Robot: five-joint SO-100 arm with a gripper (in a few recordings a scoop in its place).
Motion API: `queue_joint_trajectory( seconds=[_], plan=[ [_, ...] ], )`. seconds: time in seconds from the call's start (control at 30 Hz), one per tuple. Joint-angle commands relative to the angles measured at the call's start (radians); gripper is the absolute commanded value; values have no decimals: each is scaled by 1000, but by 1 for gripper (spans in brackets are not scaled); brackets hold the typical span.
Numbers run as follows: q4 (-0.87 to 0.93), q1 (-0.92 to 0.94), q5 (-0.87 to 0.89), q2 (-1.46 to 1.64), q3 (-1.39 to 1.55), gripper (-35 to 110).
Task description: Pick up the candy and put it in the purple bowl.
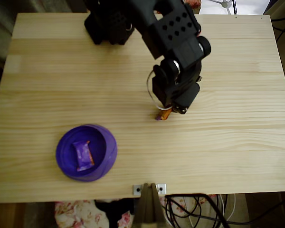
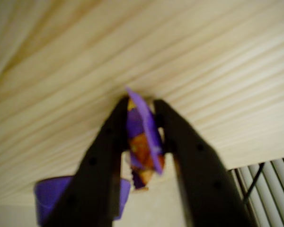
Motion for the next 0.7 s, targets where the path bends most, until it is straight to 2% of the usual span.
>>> queue_joint_trajectory(
  seconds=[0.0,0.17,0.27,0.67],
  plan=[
    [15,14,-20,101,8,2],
    [9,15,-25,115,29,6],
    [6,18,-20,127,40,1],
    [51,48,-55,209,38,1]
  ],
)
